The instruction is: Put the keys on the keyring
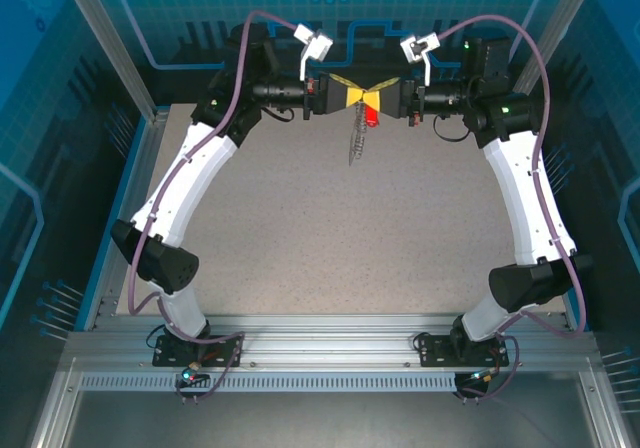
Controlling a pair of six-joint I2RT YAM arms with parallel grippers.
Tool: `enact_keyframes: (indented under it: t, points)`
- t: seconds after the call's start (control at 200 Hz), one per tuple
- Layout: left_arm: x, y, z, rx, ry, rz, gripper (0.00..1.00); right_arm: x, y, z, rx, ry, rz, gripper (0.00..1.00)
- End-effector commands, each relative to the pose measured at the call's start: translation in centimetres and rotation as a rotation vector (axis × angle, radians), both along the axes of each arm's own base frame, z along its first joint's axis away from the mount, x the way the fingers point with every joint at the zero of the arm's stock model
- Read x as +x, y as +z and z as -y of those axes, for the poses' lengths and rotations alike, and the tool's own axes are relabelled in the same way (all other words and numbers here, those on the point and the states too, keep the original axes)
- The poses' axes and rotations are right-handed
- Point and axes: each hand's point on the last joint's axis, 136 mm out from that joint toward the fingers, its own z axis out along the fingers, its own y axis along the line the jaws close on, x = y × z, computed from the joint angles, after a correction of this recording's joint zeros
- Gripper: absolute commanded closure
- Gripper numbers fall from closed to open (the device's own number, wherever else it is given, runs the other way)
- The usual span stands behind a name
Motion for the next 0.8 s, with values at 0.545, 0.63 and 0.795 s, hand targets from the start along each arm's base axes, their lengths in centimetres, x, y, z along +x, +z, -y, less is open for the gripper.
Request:
enact_keyframes:
  t: [0.545,0.63,0.795]
  points:
    - [0.3,4.6,-1.0,-0.16,0.075,0.062,1.0,-1.5,-0.5,1.5,0.049,-0.038,-0.016,0.66]
    - [0.1,4.7,-0.9,-0.159,0.064,0.06,1.0,-1.1,-0.3,1.7,0.044,-0.064,-0.007,0.64]
    - [-0.1,4.7,-0.9,-0.158,0.047,0.052,1.0,0.2,0.1,3.1,0.05,-0.15,0.01,0.58]
